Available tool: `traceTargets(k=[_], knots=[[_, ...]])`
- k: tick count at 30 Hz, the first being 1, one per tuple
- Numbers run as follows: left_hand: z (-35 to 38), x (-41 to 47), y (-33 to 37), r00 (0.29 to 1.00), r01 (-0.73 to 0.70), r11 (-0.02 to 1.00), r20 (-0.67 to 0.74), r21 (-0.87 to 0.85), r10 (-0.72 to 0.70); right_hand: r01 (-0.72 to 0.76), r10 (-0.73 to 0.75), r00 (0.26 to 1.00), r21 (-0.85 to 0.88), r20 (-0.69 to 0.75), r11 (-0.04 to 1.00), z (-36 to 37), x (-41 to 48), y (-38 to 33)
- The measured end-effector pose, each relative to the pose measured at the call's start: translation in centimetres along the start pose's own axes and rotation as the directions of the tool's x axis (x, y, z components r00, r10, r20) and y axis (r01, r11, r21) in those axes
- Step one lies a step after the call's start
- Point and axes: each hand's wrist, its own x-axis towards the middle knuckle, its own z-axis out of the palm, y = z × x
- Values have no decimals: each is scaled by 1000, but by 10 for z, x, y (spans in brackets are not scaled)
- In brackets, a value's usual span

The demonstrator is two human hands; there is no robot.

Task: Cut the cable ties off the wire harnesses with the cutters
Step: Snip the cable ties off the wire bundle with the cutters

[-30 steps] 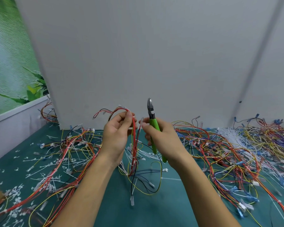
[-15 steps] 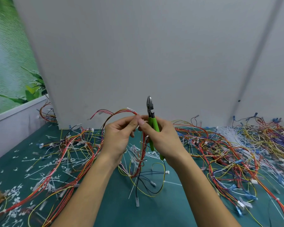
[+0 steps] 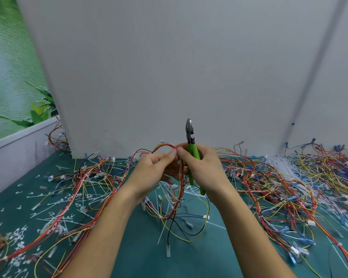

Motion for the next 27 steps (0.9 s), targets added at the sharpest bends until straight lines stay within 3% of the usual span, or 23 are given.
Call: traceTargets(k=[6,17,27], knots=[[-11,-4,0,977,-71,983,212,171,34,-5,6,1000,17,-8,1000,-7,3,1],[-15,1,-3,987,-152,955,80,254,136,-61,64,996,-50,59,997,-12,4,2],[-18,4,0,959,-261,951,-64,167,275,-77,76,996,-35,-44,996,-19,9,7]])
